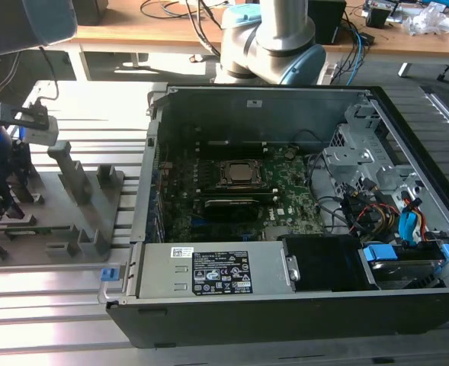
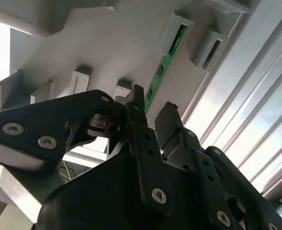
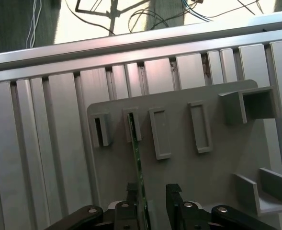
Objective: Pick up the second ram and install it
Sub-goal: 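Pick up the second ram and move it above second insertion slot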
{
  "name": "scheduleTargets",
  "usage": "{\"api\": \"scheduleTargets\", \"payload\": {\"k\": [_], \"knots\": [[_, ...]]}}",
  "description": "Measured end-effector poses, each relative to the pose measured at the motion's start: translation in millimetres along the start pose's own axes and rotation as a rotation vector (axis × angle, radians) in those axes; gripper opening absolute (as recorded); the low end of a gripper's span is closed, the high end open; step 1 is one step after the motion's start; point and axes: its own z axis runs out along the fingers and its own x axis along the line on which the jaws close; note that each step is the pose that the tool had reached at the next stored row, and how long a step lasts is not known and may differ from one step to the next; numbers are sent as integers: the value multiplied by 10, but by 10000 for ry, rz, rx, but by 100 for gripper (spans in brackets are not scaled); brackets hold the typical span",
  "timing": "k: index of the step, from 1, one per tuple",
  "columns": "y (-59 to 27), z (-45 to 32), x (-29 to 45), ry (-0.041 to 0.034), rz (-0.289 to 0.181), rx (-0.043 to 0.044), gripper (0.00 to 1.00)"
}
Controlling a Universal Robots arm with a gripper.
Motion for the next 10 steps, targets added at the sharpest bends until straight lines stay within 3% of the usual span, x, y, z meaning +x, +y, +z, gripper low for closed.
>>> {"api": "scheduleTargets", "payload": {"k": [10], "knots": [[-3,169,-2,0,0,0,37]]}}
